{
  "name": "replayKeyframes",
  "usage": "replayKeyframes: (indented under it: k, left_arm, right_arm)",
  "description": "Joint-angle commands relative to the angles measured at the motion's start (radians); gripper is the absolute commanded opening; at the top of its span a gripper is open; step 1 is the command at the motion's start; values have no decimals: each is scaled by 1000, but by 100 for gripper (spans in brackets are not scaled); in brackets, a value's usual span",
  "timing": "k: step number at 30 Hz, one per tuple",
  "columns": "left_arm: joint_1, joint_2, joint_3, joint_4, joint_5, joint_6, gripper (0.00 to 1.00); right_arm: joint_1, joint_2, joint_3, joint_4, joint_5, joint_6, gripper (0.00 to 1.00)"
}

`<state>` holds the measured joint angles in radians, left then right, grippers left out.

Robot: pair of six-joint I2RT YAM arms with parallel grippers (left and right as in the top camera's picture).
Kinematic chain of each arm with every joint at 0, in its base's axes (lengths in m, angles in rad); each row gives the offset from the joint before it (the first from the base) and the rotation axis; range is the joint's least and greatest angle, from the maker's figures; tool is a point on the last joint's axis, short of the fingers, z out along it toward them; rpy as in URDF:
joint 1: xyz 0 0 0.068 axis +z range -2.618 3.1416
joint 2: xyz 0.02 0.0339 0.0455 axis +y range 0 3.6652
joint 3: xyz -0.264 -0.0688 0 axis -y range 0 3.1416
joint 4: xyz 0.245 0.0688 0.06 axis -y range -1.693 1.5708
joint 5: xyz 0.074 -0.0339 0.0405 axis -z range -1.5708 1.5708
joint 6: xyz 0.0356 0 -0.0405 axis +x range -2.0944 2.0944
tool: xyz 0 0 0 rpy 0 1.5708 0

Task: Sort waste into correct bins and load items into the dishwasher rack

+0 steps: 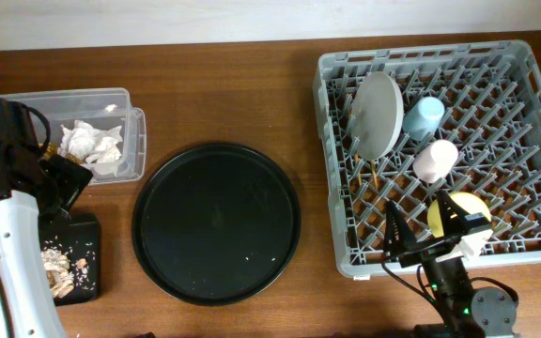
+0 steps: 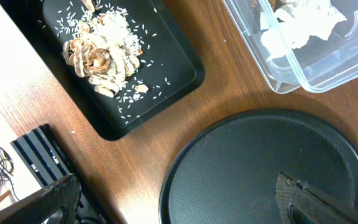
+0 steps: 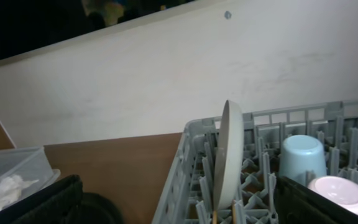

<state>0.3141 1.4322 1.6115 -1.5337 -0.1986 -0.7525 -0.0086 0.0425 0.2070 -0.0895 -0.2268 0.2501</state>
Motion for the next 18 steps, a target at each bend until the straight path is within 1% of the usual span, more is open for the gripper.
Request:
replayKeyframes:
  k: [1,5,10,13,18]
  left_arm:
    - [5,-6,7,-2,-4,5,99]
    - [5,-6,7,-2,-4,5,99]
    - [5,-6,7,-2,-4,5,99]
    - [5,-6,7,-2,-4,5,99]
    - [5,-6,7,-2,-4,5,99]
  right_arm:
    - [-34,-37,-13,8,-5,-11,98]
    - [-44,-39,-20,19,2,-18,98]
    - [-44,-39,-94,128,1,-26,98]
    - [-44,-39,-120,144,-1,-27,98]
    - [-44,-39,-191,242,2,-137,98]
